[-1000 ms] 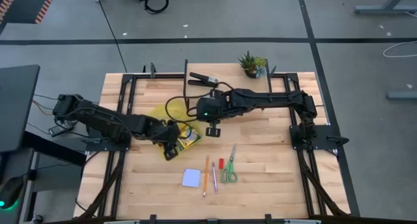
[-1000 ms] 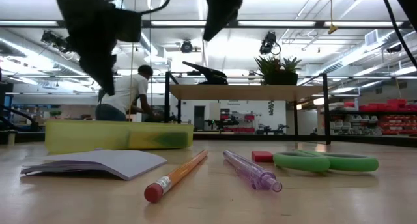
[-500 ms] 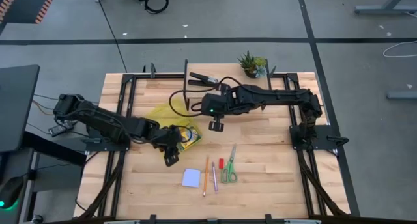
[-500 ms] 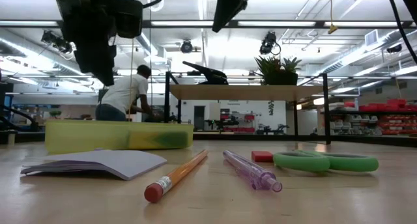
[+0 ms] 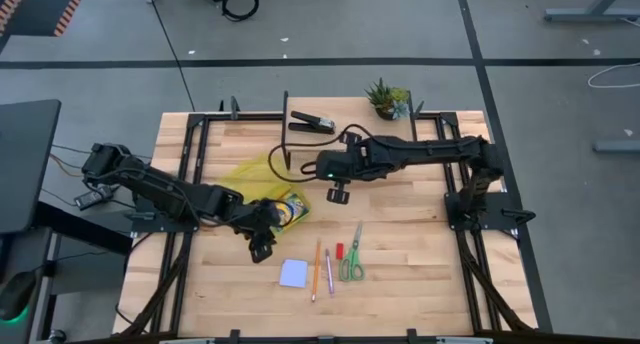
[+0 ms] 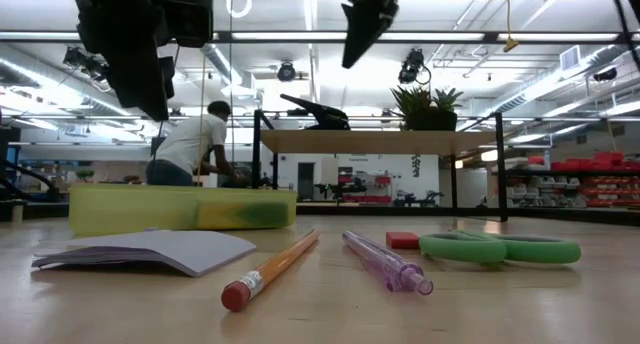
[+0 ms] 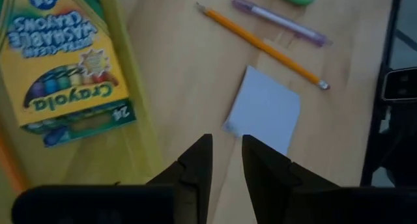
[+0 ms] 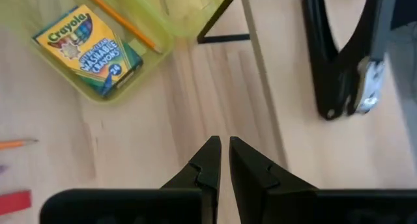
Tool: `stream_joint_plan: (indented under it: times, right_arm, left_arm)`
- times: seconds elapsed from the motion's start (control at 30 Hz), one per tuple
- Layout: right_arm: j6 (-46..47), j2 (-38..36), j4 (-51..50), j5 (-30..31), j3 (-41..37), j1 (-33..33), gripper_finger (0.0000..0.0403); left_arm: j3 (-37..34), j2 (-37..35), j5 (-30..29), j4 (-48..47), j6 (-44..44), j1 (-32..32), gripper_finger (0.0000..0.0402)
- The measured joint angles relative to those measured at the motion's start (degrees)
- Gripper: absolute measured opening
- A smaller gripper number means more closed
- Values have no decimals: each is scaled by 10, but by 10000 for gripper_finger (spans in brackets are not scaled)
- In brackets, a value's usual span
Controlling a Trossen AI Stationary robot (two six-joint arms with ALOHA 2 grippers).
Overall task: Pack school essentials
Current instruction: Put the orange pencil into the yellow supply box
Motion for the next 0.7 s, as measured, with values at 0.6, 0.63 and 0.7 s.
stream_joint_plan:
  times: [0.6, 0.63, 0.7]
  right_arm:
    - [204, -360, 162, 5, -440, 9, 39]
    - [203, -379, 164, 5, -456, 9, 39]
    - [204, -412, 170, 4, -480, 9, 39]
  left_arm:
    - [0, 2, -117, 152, 2, -10, 102]
    - [0, 7, -134, 164, -16, -9, 103]
    - [0, 14, -147, 172, -48, -5, 103]
